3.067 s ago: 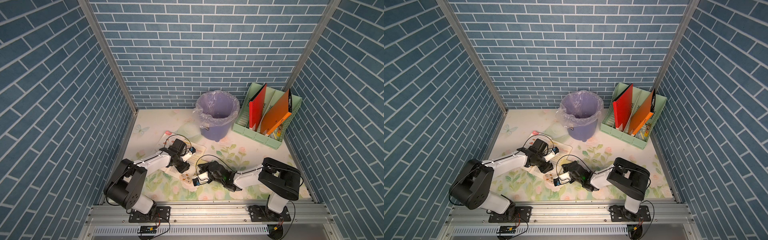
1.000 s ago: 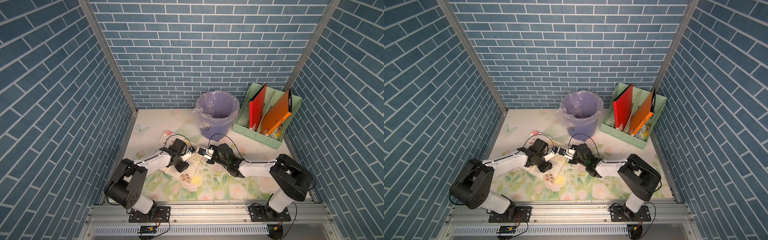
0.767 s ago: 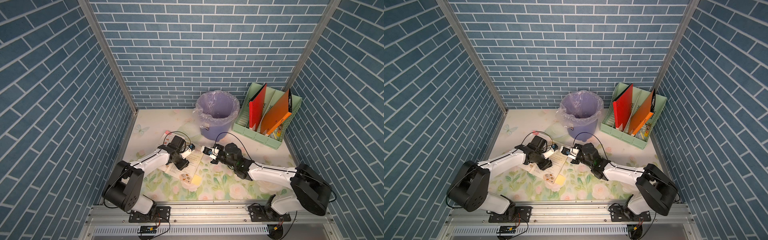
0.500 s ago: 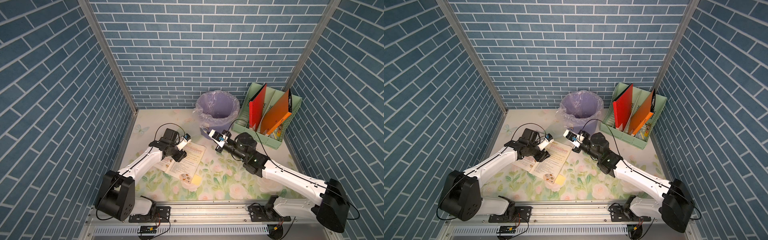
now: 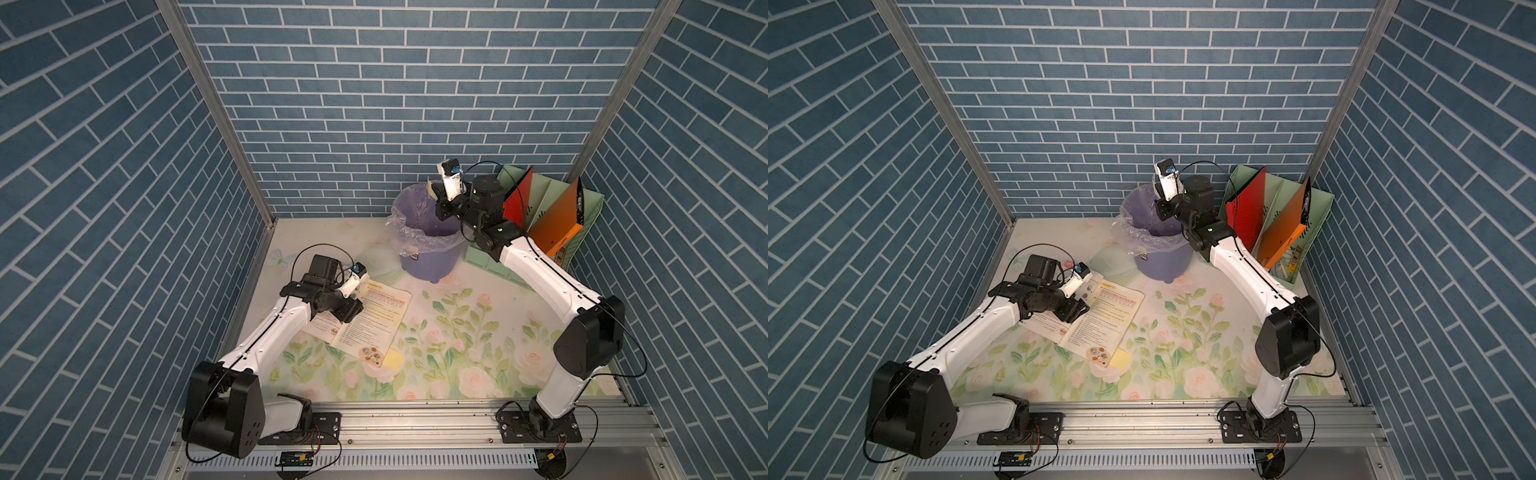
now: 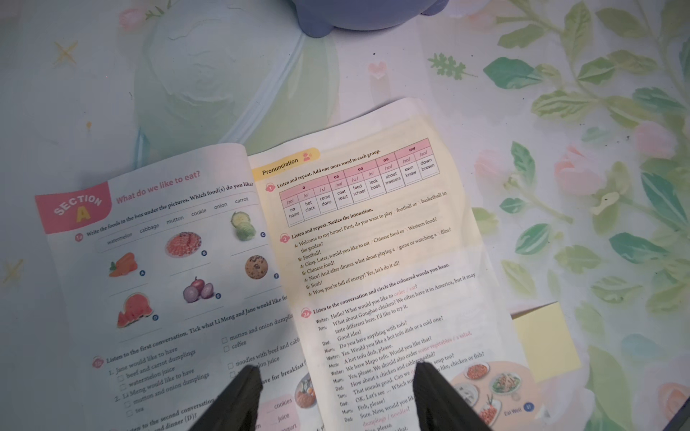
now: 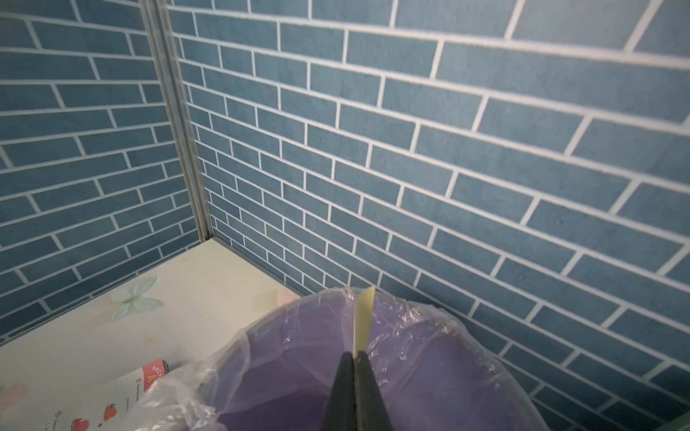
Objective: Peel off the used sticky note
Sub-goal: Place the note in the trash bin.
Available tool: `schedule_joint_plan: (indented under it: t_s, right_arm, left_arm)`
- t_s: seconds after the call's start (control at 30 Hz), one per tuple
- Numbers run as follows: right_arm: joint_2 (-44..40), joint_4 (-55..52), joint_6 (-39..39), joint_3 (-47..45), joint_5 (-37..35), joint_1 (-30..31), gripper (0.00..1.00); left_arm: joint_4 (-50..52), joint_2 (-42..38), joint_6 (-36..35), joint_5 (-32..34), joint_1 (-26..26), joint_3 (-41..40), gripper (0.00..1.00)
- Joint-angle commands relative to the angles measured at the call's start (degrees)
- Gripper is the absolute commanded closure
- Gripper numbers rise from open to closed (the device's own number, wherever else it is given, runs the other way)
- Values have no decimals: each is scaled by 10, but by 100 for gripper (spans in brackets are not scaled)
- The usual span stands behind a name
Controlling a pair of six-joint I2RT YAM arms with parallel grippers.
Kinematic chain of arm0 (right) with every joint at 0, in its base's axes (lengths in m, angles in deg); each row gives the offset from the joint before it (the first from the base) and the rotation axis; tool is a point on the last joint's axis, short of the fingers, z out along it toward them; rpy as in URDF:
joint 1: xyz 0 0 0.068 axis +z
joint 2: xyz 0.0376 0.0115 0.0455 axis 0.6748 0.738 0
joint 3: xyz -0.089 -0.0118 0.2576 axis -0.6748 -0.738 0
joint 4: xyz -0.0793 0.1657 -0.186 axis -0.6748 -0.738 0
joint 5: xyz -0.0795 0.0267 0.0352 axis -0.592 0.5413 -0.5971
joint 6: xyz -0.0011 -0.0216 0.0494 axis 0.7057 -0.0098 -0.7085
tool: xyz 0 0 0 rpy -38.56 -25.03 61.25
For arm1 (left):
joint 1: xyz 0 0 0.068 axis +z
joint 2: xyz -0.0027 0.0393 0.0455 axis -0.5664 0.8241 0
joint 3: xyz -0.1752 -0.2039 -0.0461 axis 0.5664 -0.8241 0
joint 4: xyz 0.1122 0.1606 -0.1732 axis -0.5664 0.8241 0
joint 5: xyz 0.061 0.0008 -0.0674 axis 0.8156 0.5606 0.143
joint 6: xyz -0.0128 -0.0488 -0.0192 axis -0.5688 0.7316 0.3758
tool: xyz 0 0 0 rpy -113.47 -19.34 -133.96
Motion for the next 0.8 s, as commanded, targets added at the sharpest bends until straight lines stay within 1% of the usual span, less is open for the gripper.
schedule_joint_plan:
  t_s: [0.0,0.07,0.1,0.17,0.23,0.27,0.3,0.33,0.37,0.4,0.43,0.63,0.7,0.77]
  right_arm:
    - [6,-82,-51,40,5,-3,100]
    - [7,-90,-56,41,3,-5,99]
    - [9,-99,-58,43,1,-5,89]
    - [17,-125,-60,58,-4,-5,72]
    - [21,-146,-59,74,-7,-5,50]
    - [22,-152,-59,79,-9,-5,41]
    - [20,-155,-58,82,-13,-5,33]
    - [19,-158,-58,86,-14,-4,27]
    - [18,-161,-57,91,-14,-5,17]
    - [18,-165,-57,96,-25,-5,5]
    - [19,-170,-56,104,-28,-5,1]
    - [14,-188,-57,116,-34,0,0]
    - [1,-193,-45,105,-56,21,1]
    - [-15,-206,-51,96,-90,41,1]
  left_arm:
    - [16,-6,-10,-2,7,-7,30]
    - [14,-7,-10,-2,7,-7,30]
    - [13,-6,-9,-2,7,-7,30]
    - [10,-3,-7,-2,7,-5,30]
    - [7,0,-3,0,7,-2,30]
    - [7,0,-2,1,7,-1,30]
    - [6,0,-1,3,7,0,30]
    - [5,0,-1,5,7,1,30]
    - [5,0,-1,6,8,2,30]
    - [5,0,0,8,8,3,30]
    - [5,-1,0,7,7,4,30]
    - [1,0,5,12,7,3,30]
    - [-3,-1,7,12,8,1,30]
    - [-8,-1,8,12,7,-2,30]
